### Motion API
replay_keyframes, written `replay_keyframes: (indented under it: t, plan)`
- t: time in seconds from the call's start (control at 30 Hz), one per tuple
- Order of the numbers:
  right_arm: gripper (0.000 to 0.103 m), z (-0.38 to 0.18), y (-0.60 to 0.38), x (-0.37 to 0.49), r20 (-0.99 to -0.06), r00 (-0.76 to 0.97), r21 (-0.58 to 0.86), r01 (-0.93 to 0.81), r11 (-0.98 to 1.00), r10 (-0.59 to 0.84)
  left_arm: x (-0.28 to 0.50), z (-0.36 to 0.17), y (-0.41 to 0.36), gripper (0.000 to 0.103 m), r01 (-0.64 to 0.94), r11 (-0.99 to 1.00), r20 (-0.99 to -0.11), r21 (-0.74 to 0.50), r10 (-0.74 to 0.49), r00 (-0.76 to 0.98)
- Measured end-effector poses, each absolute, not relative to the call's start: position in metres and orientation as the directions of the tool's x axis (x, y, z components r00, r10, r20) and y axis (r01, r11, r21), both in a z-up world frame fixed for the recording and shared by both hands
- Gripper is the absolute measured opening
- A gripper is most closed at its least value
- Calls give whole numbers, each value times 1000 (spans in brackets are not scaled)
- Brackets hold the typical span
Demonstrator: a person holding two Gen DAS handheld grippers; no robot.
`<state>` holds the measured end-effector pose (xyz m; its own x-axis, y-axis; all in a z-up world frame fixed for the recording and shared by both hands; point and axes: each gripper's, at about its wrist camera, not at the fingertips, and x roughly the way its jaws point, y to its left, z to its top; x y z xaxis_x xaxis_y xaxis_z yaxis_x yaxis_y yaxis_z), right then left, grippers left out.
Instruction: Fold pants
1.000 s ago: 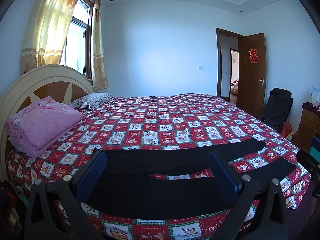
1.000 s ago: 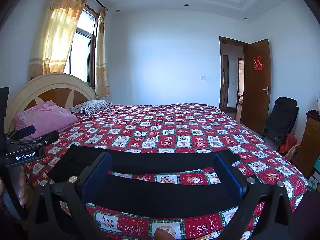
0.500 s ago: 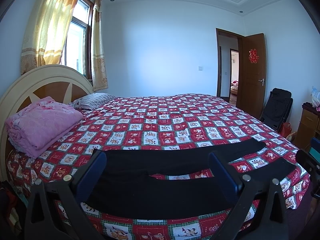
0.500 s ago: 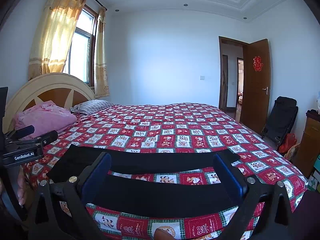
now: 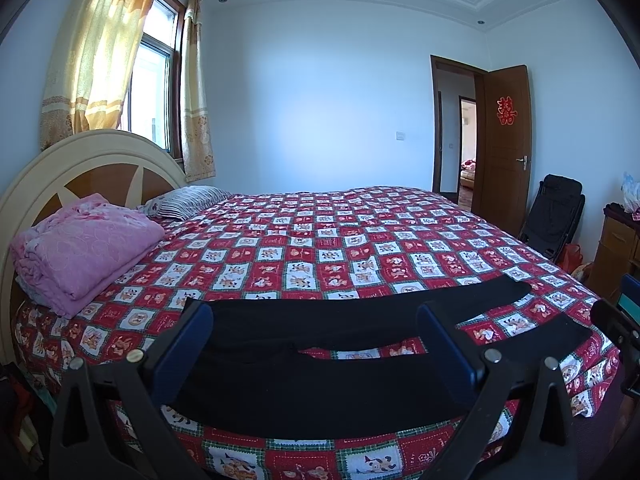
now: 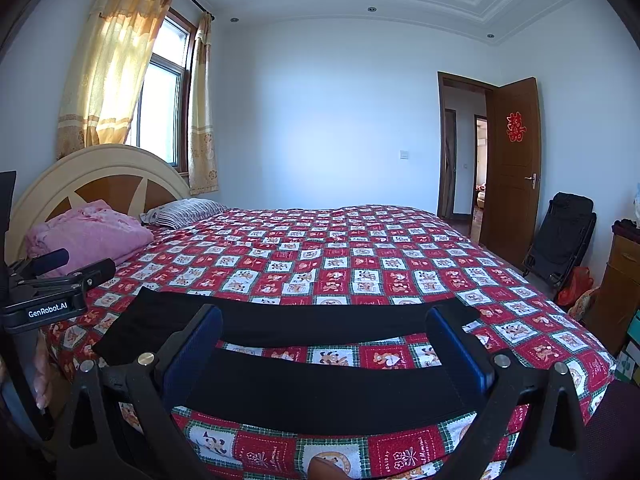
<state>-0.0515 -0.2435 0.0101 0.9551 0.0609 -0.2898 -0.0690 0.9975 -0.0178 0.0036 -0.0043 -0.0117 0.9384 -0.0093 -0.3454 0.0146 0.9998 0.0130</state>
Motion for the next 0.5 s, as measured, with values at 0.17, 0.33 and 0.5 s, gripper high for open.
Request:
replay_keyframes:
  t: [0.17,0.33,0.5]
  plan:
    - [102,10,-243,-52,-290,955,-17,-68,998,60,4,-11,-4,103,16,1000,-346,11,-11,938]
    - [102,10,-243,-52,-290,955,-18,-68,997,60,4,-11,-4,103,17,1000,-347,11,-12,938]
    - [102,7,-244,-50,-294,954,-21,-69,997,60,4,-15,-8,103,18,1000,-352,12,-13,936]
